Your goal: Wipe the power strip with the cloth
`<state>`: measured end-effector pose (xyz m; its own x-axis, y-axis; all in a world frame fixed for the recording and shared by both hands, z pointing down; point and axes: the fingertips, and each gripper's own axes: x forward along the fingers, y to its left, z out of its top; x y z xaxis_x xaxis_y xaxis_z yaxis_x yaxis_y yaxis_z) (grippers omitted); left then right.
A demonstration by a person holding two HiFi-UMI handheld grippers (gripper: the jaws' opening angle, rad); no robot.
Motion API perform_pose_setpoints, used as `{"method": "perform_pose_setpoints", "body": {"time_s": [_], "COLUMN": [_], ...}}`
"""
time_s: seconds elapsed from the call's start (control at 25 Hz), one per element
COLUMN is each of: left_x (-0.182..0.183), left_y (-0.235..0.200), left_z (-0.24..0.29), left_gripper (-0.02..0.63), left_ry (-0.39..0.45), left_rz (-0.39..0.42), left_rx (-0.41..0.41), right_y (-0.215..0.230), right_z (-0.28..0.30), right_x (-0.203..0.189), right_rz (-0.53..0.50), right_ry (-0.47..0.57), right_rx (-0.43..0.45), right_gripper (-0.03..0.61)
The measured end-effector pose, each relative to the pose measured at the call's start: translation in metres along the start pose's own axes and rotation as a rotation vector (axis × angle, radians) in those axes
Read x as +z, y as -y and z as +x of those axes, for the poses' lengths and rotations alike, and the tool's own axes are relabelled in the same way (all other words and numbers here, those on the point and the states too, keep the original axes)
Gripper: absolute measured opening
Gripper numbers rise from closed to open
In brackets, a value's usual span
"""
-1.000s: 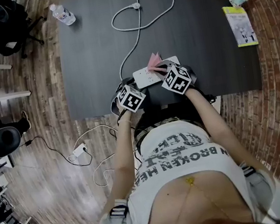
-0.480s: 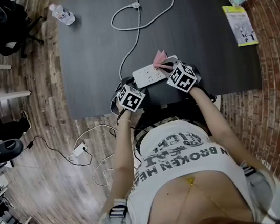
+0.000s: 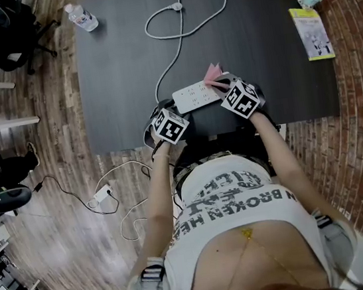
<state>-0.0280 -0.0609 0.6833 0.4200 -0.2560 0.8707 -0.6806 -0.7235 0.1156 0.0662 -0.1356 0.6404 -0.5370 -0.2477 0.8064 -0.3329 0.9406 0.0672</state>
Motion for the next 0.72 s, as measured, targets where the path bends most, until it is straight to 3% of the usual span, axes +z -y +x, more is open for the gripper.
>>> {"method": "perform_pose_setpoints", "body": {"time_s": [0.72], "left_x": [-0.001], "left_y": [-0.002], "left_z": [0.000], "left_gripper": [0.284], "left_ry": [0.003], "left_rz": [0.001], "left_rx": [-0.003], "right_y": [0.031], "right_z": [-0.021], "right_x": [-0.035], "right_rz": [0.121], "right_ry": [-0.023], "right_rx": [-0.076], "right_gripper": [0.017]}}
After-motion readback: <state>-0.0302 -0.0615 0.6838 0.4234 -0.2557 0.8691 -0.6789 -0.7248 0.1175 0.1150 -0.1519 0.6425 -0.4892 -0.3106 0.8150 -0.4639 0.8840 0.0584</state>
